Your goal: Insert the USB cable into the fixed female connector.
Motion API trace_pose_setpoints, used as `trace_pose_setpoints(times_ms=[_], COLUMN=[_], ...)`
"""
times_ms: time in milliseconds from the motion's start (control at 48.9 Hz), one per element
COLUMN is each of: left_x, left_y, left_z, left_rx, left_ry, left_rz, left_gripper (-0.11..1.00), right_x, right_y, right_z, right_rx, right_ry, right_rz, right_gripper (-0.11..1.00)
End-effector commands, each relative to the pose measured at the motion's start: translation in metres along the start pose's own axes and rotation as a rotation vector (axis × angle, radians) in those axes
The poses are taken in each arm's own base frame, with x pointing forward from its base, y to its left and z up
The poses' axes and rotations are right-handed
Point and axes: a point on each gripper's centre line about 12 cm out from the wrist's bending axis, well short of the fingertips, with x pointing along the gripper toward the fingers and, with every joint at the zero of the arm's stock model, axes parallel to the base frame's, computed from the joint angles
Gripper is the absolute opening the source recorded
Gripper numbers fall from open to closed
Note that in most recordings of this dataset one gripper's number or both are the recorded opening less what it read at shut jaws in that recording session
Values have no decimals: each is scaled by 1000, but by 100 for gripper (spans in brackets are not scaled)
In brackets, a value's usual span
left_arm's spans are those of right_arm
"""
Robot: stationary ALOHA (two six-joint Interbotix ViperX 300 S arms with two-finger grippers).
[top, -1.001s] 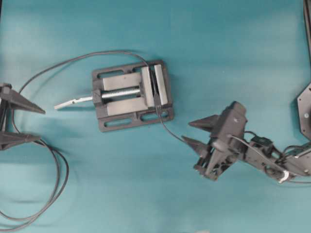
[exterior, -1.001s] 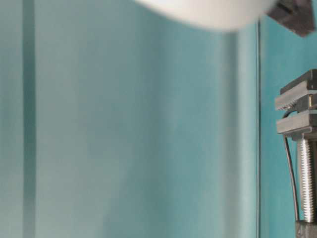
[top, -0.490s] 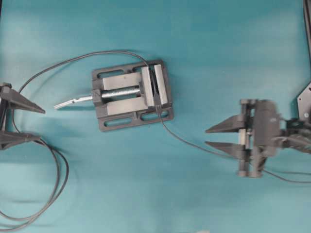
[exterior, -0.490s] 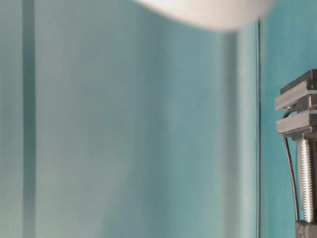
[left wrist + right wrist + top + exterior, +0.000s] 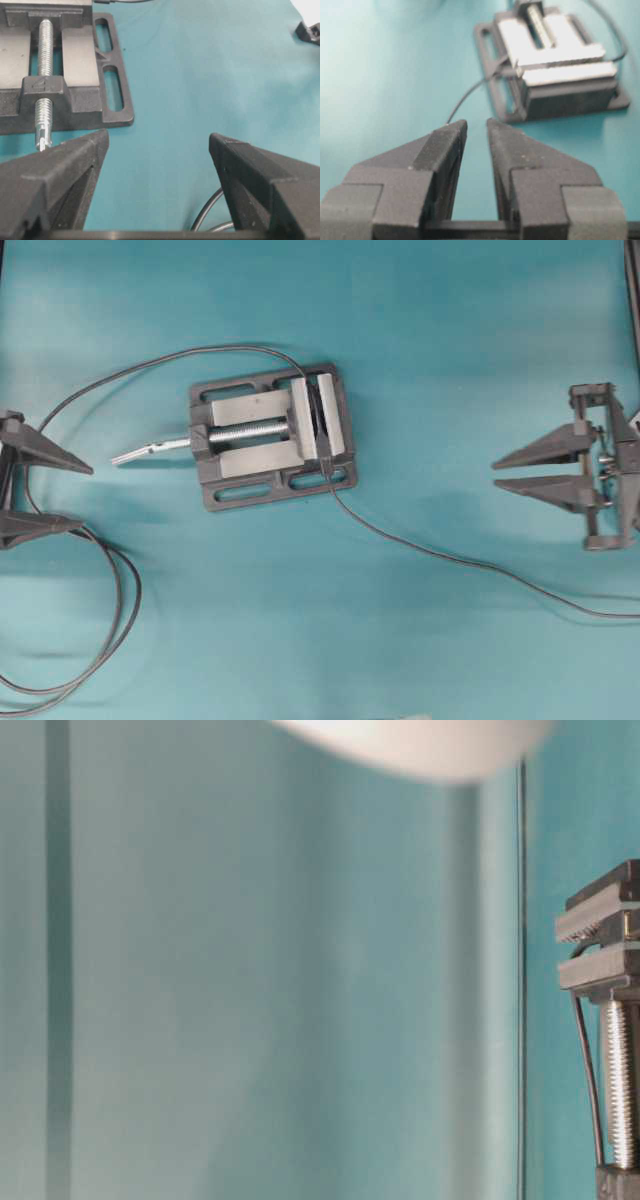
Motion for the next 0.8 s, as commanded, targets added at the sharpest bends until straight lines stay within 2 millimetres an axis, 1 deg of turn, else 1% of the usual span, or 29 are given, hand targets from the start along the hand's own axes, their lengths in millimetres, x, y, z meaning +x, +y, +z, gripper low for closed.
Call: trace_pose_setpoints(times_ms=[0, 102, 225, 286, 470, 613, 777], left_x=[1, 1, 1, 1, 1, 1, 1], left_y=[-1, -1, -1, -1, -1, -1, -1], left_z=[5, 5, 5, 5, 5, 5, 5], left_rx=[-9, -9, -9, -8, -9, -8, -9], left_ry=[-12, -14, -12, -12, -12, -14, -14], left_rz=[-2, -2, -2, -2, -2, -2, -2], left_gripper=[95, 95, 95, 95, 95, 95, 95], right_x=[-9, -17, -21, -22, -22, -24, -25], right_y=[-5, -12, -19, -22, -23, -34, -38], right_z=[-2, -11, -18, -19, -18, -22, -26], right_rx=[-2, -35, -97, -124, -154, -135, -86], right_ry=[-17, -28, -38, -42, -48, -61, -55], right_rz=[16, -2, -41, -61, -64, -140, -161], right_gripper=[28, 26, 25, 25, 26, 26, 26])
